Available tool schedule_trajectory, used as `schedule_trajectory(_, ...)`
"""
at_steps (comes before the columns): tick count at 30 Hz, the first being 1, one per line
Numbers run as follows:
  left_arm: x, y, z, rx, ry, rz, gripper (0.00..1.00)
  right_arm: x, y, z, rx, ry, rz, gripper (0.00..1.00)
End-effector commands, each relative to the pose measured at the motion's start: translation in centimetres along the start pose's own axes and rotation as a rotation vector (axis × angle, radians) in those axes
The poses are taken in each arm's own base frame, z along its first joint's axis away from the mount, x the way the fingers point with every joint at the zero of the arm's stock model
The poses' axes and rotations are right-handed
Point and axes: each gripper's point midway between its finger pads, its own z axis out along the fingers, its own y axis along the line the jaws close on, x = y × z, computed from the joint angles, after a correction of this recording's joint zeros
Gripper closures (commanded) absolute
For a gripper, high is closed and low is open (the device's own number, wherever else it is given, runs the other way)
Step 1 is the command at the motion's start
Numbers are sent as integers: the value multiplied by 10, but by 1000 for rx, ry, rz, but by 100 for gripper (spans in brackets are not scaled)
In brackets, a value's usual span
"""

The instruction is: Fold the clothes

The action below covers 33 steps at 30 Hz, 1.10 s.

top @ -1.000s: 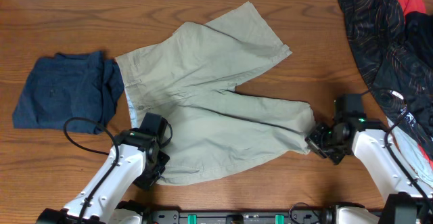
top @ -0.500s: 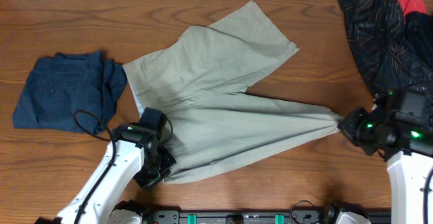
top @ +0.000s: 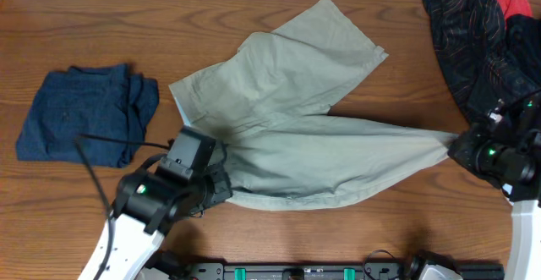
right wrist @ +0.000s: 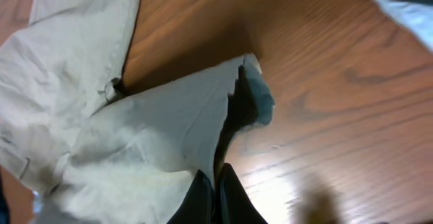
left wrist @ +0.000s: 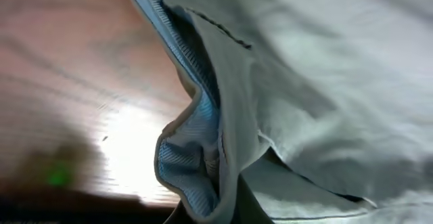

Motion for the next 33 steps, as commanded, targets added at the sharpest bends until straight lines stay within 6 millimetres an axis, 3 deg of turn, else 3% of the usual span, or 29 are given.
schedule_trajectory(1,-8,-17,-28,73,-89,56,94,-15,-4,-18,44,-74,-45,99)
schedule_trajectory(5,-13,-25,-48,140,-162,46,94,-29,1,-25,40,-111,-52,99)
schedule_trajectory(9,-36,-6,-57,59,-310,-96,94,-54,16,-20,-13,-151,-69,99)
schedule_trajectory(15,-73,23,-65,-73,-521,-330,94,-81,56,17,-173,-124,-144,99)
schedule_trajectory(19,-98,31,-65,-108,-619,-452,94,-98,91,47,-277,-125,-209,99)
schedule_trajectory(24,-140,37,-55,-121,-693,-553,94,-121,134,75,-358,-199,-277,99)
schedule_trajectory(33,-210,65,-13,-152,-735,-707,94,-148,217,102,-534,-372,-371,99)
